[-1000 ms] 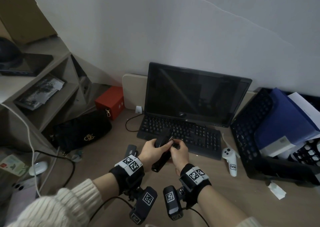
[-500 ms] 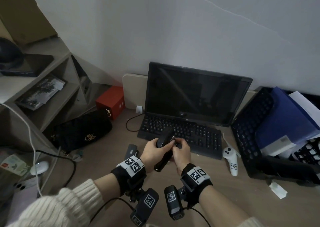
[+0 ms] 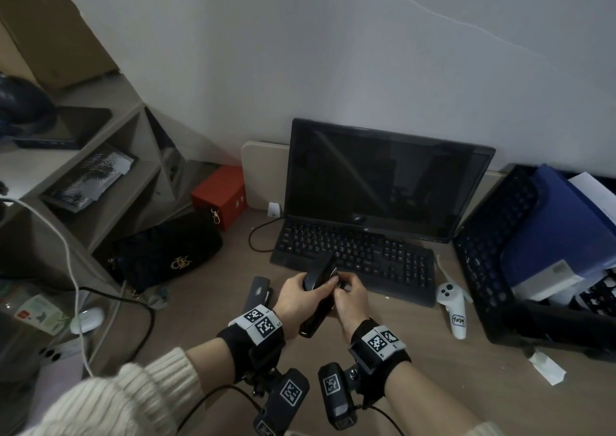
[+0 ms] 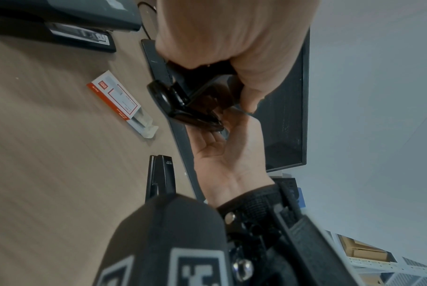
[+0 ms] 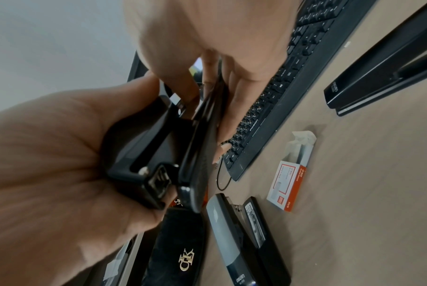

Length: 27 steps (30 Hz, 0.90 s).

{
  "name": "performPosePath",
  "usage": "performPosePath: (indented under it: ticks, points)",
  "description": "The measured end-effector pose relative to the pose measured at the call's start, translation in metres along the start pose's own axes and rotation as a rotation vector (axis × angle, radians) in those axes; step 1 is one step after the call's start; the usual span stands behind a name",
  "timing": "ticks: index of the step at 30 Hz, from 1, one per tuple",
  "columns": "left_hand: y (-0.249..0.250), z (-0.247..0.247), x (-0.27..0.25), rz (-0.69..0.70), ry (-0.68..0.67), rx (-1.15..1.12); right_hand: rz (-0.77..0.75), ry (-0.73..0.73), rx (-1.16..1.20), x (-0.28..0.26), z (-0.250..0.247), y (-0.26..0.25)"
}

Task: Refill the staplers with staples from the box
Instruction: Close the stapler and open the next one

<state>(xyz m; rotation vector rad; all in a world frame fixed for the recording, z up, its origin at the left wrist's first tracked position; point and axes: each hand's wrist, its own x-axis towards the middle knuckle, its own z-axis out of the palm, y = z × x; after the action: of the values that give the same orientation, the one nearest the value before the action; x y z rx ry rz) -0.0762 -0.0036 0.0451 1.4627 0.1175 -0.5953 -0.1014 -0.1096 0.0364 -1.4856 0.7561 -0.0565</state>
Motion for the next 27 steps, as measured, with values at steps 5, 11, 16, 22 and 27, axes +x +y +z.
performPosePath:
  ticks: [5, 11, 16, 22, 27]
  points:
    - [-0.0015, 0.0043, 0.0008, 0.016, 0.020, 0.014, 0.000, 0.026, -0.031, 0.0042, 0.0029, 0.0032]
    - [-0.0026, 0.0065, 0.0001, 0.001, 0.032, 0.017, 0.026, 0.030, -0.022, 0.0049, 0.0004, 0.0052]
    - [-0.0065, 0.0048, 0.0036, -0.010, 0.050, 0.023, 0.043, 0.016, -0.035, 0.0065, 0.0036, 0.0072]
    - [-0.0100, 0.0032, 0.0058, -0.017, 0.044, -0.002, 0.059, 0.004, -0.040, 0.0043, 0.0049, 0.0069]
    - [-0.0087, 0.0023, 0.0084, -0.019, 0.053, 0.009, 0.070, -0.037, -0.027, 0.0033, 0.0033, 0.0021]
